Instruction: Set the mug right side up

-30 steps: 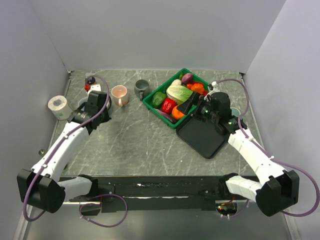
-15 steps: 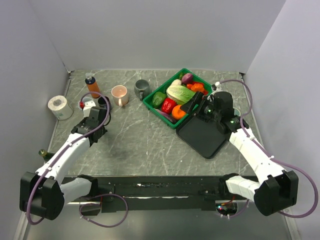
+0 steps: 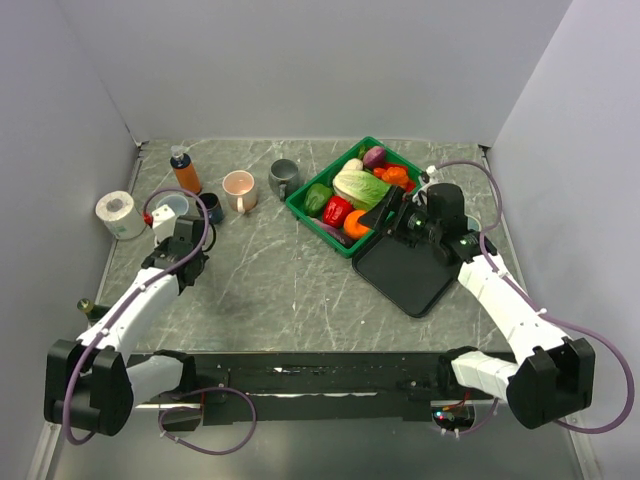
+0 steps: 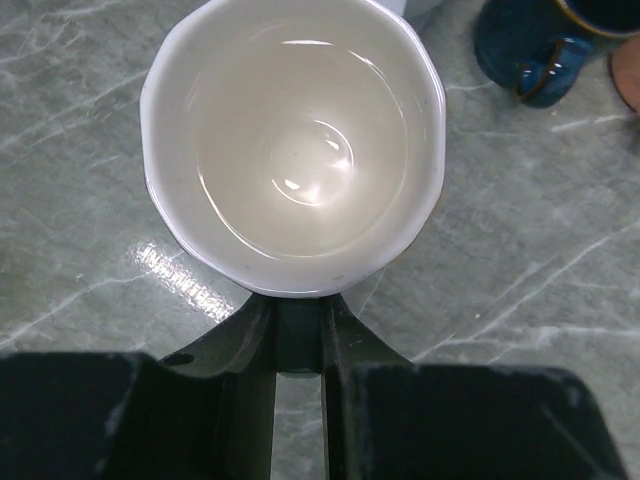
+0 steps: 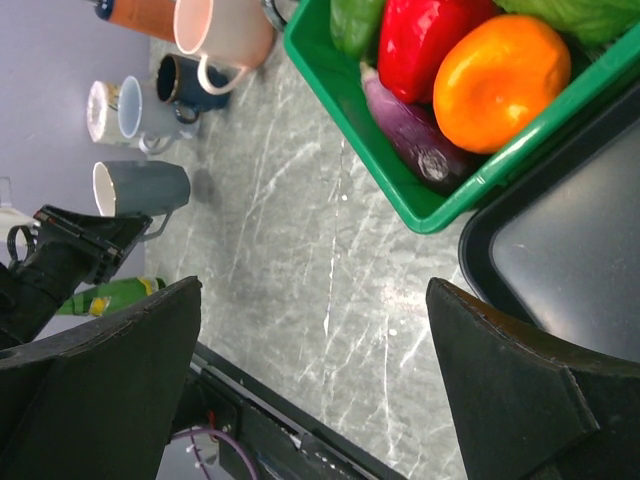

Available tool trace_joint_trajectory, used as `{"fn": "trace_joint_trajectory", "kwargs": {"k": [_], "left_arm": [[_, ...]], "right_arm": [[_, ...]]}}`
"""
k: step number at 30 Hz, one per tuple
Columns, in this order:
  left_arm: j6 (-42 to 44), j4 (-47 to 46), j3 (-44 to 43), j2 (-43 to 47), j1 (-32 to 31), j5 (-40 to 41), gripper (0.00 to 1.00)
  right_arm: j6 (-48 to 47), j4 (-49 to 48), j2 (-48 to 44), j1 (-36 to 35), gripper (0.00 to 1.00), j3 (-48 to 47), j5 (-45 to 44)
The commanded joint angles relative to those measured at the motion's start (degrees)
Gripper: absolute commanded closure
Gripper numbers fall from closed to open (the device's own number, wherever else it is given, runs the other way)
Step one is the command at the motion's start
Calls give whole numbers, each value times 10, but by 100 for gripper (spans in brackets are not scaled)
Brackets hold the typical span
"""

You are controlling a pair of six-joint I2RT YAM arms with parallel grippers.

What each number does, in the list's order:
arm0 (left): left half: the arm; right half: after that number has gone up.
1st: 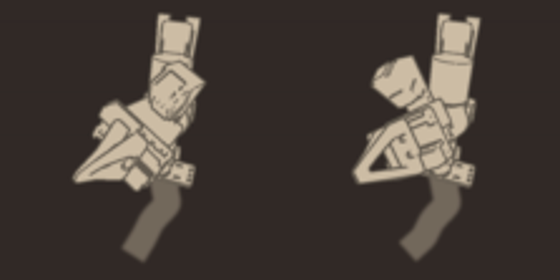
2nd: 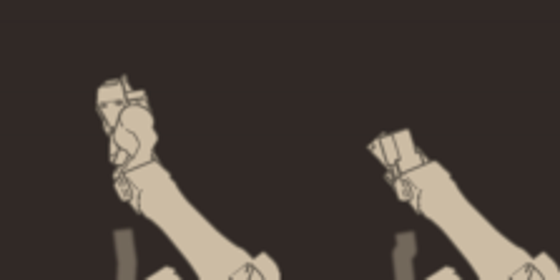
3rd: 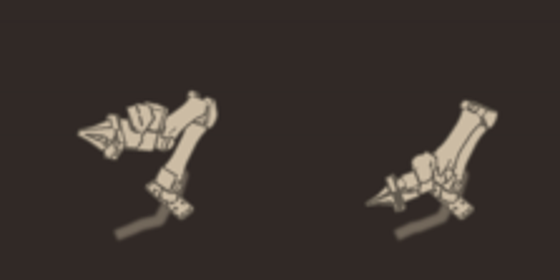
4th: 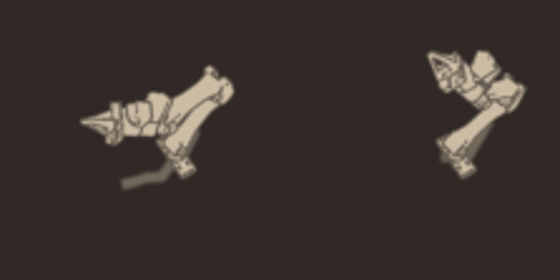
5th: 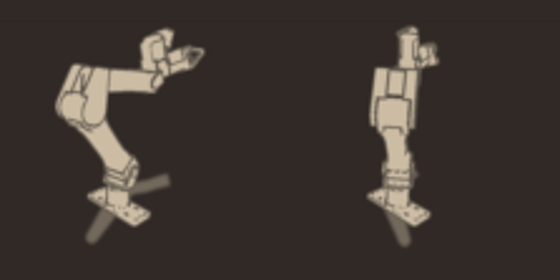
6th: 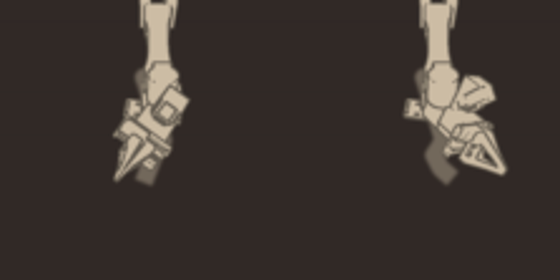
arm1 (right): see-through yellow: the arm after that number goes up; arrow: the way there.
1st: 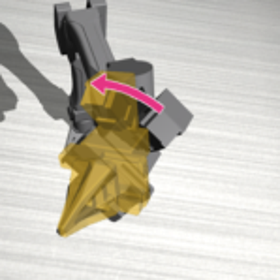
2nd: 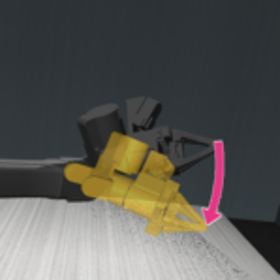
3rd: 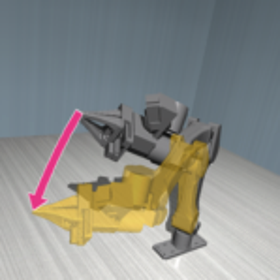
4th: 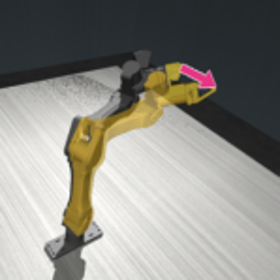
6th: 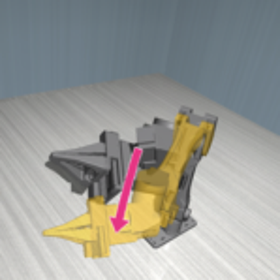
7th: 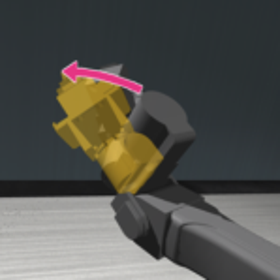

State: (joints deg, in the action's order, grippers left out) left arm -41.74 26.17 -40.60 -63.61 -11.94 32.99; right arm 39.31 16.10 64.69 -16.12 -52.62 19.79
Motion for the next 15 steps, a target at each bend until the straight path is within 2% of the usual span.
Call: {"fn": "trace_joint_trajectory", "kwargs": {"k": [1,15], "left_arm": [[-37,-46,-8,-11,10,53,99],[-50,33,-66,-97,33,40,99]], "right_arm": [[-9,9,0,4,1,-28,4],[4,13,23,7,1,-33,7]]}}
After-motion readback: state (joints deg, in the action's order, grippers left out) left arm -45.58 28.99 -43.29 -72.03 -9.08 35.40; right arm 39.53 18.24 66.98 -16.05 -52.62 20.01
